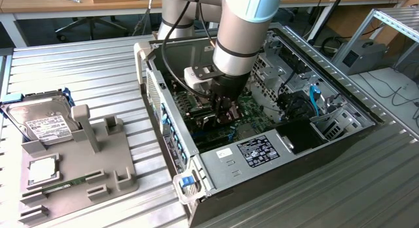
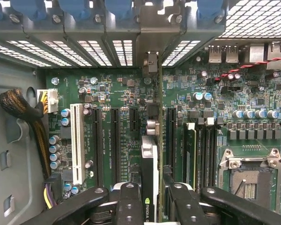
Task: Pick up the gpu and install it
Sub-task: 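Insert the gpu into the slot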
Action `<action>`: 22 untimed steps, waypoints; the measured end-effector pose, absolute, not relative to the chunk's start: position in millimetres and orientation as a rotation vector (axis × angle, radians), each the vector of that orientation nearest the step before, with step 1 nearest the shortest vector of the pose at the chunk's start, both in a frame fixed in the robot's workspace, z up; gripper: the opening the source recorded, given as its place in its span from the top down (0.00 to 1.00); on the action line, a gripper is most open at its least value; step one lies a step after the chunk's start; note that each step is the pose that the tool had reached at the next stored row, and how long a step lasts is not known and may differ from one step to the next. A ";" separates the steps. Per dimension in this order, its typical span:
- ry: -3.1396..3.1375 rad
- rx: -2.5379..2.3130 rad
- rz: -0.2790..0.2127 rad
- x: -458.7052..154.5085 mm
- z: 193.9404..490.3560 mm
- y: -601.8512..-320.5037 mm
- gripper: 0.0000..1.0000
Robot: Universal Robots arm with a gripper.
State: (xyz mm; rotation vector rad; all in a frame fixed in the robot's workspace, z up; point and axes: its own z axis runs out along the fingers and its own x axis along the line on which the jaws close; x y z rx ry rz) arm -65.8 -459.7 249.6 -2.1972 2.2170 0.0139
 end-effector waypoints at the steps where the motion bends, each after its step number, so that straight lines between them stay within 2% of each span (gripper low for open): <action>1: 2.217 -2.197 0.014 -66.0 249.6 -459.7 0.73; 12: 2.208 -2.188 -0.003 -74.0 243.6 -459.6 0.72; 13: 2.209 -2.189 -0.004 -74.0 246.2 -459.7 0.65; 15: 2.208 -2.189 -0.004 -74.0 270.9 -457.5 0.65; 22: 2.208 -2.188 -0.004 -74.0 301.9 -452.7 0.65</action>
